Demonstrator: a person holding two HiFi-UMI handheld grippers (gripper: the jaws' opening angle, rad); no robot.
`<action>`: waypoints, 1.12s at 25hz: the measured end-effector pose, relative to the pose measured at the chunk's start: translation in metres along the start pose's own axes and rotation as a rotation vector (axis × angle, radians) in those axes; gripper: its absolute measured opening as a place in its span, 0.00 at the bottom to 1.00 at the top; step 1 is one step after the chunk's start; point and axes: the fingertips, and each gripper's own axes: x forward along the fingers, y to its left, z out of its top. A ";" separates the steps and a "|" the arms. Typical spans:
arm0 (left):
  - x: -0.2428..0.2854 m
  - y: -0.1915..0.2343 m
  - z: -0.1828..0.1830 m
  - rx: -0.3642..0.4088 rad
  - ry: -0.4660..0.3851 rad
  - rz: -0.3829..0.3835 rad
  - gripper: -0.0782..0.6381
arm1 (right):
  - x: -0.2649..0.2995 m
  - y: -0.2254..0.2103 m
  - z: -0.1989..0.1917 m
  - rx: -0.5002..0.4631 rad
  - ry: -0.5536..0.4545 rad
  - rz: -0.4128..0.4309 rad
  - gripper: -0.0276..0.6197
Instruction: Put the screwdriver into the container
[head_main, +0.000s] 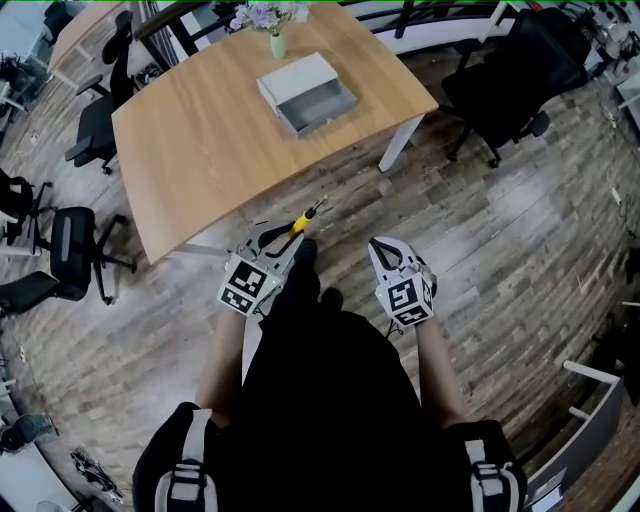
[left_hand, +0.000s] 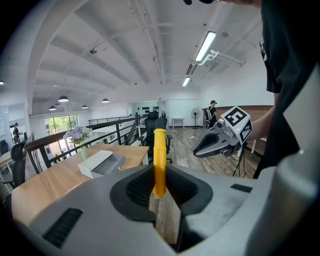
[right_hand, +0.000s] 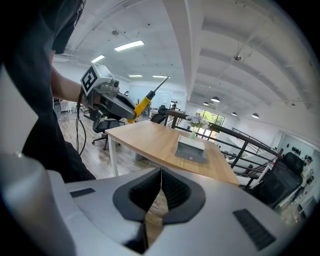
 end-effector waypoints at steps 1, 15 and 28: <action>0.000 0.001 -0.001 0.000 0.002 -0.001 0.23 | 0.001 0.000 0.001 -0.001 -0.001 0.001 0.08; 0.018 0.045 0.004 0.000 0.015 -0.024 0.23 | 0.042 -0.023 0.019 0.020 0.012 0.001 0.08; 0.064 0.112 0.007 0.001 0.025 -0.102 0.23 | 0.101 -0.069 0.035 0.052 0.059 -0.032 0.08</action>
